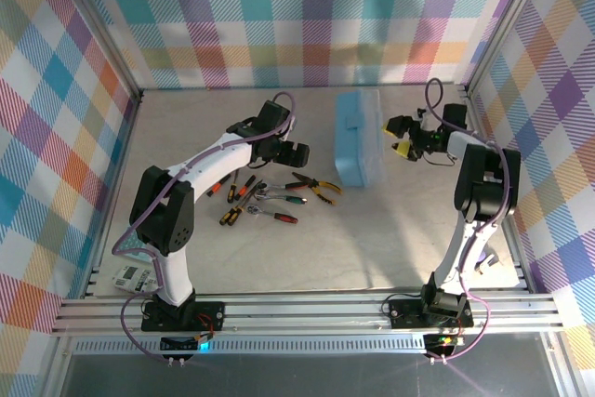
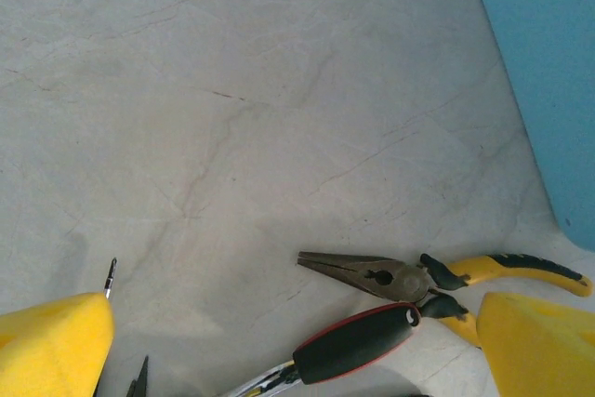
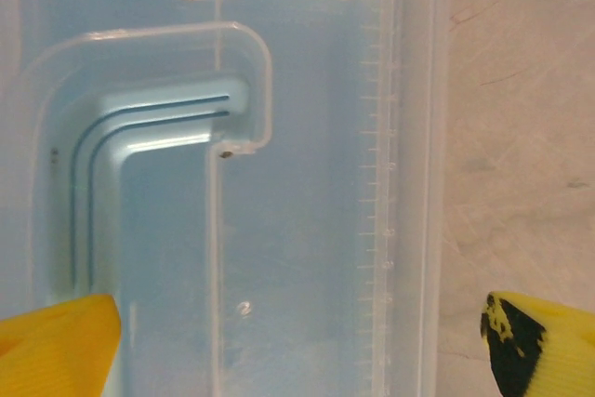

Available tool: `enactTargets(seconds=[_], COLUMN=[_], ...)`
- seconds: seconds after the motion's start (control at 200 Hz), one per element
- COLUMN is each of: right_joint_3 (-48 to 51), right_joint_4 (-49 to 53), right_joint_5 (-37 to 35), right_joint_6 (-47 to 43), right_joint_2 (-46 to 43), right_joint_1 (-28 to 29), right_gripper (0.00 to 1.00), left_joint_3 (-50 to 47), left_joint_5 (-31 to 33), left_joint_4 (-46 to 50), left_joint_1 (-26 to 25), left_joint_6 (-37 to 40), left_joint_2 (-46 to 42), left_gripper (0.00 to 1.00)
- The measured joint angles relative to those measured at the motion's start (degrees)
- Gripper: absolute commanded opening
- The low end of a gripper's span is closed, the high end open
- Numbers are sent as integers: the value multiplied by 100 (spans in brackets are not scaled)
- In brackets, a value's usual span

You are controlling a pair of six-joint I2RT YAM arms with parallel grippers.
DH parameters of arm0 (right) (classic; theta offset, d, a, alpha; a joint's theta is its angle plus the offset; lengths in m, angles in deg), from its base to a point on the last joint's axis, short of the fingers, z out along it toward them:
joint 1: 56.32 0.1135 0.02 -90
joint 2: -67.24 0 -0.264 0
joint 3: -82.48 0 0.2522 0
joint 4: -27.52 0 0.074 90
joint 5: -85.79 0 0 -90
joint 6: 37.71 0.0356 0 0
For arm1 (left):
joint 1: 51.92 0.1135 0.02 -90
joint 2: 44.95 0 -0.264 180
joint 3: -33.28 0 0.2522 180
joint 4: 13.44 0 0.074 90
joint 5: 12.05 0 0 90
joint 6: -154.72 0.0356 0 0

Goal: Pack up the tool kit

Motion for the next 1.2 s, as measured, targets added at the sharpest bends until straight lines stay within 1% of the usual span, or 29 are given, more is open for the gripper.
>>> enactTargets(seconds=[0.155, 0.185, 0.295, 0.365, 0.405, 0.525, 0.58, 0.66, 0.76, 0.9, 1.06, 1.195], right_joint_3=[-380, -431, -555, -581, -581, -492, -444, -402, -400, -400, -476, -570], right_joint_4=[789, 914, 1217, 1340, 1379, 1364, 1373, 1373, 1370, 1370, 1353, 1283], right_joint_5=[-627, -699, -890, -1014, -1108, -1353, -1488, -1711, -1882, -2028, -1956, -1934], right_joint_6=[-398, -479, -754, -909, -970, -929, -885, -815, -813, -820, -820, -822], right_joint_2=[-579, -739, -1211, -1403, -1451, -1458, -1458, -1451, -1447, -1403, -1128, -1019], right_joint_1=[-90, -87, 7, 269, 466, 984, 1071, 1049, 1023, 988, 1005, 1062], right_gripper=[99, 100, 96, 89, 84, 73, 69, 66, 64, 62, 60, 63], left_joint_3=[601, 796, 1606, 2057, 2256, 2540, 2544, 2544, 2535, 2535, 2546, 2699], left_joint_5=[-374, -531, -1283, -1821, -2129, -2981, -3327, -3692, -3926, -4052, -4129, -4120], left_joint_4=[302, 341, 330, 214, 98, -422, -706, -1080, -1368, -1650, -1902, -1873], left_joint_1=[11, 11, 11, 11, 11, 11, 11, 11, 7, -7, -13, -52], left_joint_6=[-55, -129, -457, -780, -1012, -1788, -2192, -2717, -3180, -3541, -3759, -3781], left_joint_2=[0, 0, 120, 286, 411, 855, 1080, 1401, 1659, 1755, 1825, 2024], left_gripper=[100, 100, 100, 100, 100, 100, 100, 100, 100, 100, 100, 100])
